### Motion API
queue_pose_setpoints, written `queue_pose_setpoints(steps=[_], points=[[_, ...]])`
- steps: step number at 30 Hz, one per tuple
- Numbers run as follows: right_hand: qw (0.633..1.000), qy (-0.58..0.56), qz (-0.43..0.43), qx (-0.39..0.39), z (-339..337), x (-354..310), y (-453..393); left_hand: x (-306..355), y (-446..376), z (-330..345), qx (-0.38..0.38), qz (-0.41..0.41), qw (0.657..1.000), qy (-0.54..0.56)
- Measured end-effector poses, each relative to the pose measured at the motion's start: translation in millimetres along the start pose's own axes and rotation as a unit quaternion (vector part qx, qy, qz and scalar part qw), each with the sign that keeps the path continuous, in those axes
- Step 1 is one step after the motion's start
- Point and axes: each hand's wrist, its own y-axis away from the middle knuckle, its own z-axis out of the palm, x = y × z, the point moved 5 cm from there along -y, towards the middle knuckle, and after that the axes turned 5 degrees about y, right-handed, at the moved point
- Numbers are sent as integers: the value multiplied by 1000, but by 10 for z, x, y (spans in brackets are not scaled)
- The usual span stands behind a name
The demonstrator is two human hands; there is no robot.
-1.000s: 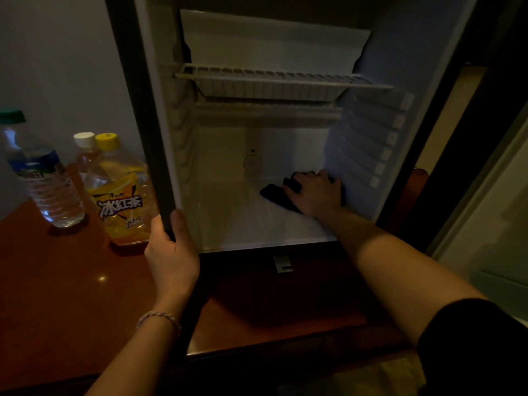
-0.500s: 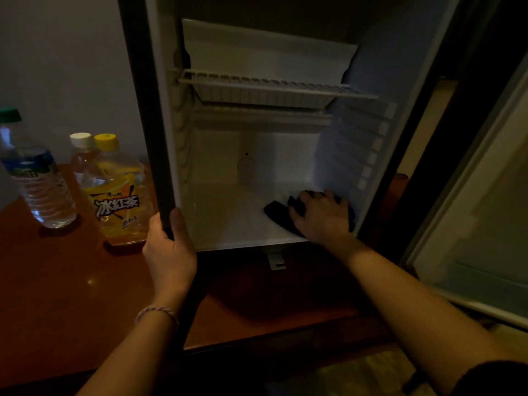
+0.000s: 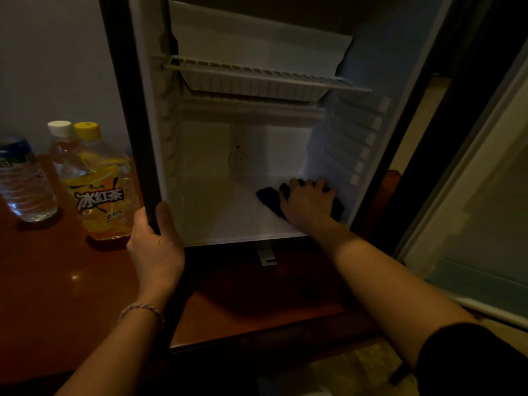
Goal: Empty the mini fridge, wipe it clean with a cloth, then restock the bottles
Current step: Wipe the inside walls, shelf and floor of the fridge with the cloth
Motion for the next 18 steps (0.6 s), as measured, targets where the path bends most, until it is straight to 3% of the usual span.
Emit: queue_pose_setpoints(steps=[9,18], points=[[1000,13,-8,-11,97,-203,-540,52,14,-10,6,-6,1000,-19],[999,22,-30,-8,8,-85,-301,102,53,-6,5,-13,1000,-20]])
